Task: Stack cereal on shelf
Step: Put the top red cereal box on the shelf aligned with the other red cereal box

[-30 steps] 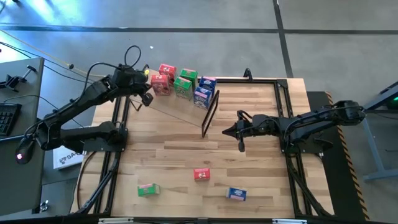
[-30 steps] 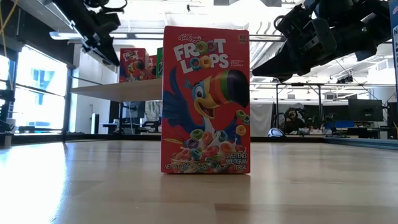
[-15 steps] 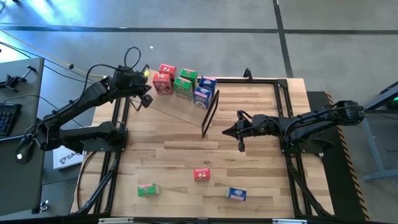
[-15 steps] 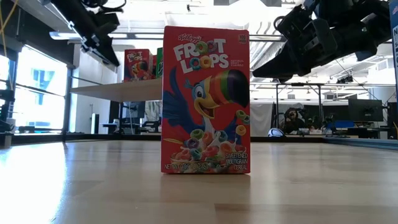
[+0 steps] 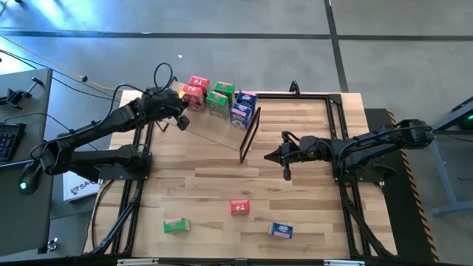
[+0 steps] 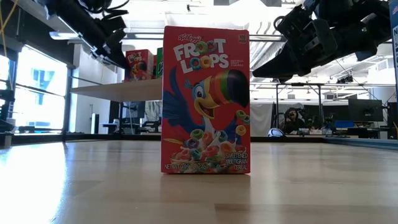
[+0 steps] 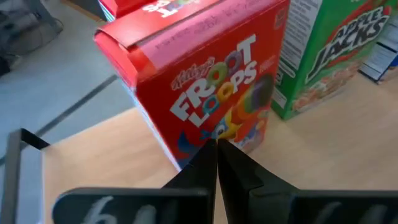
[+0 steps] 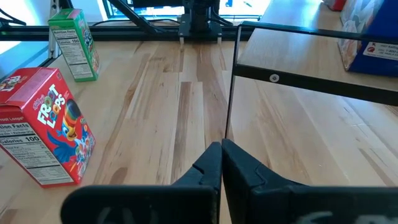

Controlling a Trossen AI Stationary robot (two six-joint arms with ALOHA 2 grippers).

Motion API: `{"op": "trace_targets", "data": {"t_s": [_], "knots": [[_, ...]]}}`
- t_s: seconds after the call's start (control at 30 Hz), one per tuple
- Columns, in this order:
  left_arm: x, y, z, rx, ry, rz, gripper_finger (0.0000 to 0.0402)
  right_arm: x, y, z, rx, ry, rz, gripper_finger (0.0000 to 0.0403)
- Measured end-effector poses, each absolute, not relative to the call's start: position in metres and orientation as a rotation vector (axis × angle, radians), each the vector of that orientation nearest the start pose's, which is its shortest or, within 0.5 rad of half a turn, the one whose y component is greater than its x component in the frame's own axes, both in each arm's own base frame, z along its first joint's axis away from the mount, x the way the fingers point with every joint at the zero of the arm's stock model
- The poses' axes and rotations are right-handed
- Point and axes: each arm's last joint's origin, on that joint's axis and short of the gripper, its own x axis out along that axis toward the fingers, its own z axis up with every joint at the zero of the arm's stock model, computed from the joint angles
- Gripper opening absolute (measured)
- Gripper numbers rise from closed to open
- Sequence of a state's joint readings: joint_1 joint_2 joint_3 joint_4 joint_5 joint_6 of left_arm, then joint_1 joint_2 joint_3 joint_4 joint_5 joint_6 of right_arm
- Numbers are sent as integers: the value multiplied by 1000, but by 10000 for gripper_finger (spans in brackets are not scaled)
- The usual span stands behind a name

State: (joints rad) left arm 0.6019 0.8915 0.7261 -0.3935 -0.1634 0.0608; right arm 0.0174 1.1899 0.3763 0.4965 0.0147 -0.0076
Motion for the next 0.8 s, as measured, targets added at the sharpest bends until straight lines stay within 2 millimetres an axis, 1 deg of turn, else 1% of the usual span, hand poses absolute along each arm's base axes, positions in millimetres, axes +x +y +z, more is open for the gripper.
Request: {"op": "trace_targets", "data": {"t_s": [0.2,0.33,0.4,0.53,0.8], "knots": [[152,110,277,-49,588,729,5,226,4,182,-13,317,4,0],[153,108,276,-81,574,665,5,226,4,182,-13,317,4,0],[154,108,273,-85,572,647,5,226,3,182,-13,317,4,0],[154,110,263,-71,593,684,5,226,3,182,-13,317,4,0],[157,112,265,-19,554,695,5,226,3,182,-13,317,4,0]]}}
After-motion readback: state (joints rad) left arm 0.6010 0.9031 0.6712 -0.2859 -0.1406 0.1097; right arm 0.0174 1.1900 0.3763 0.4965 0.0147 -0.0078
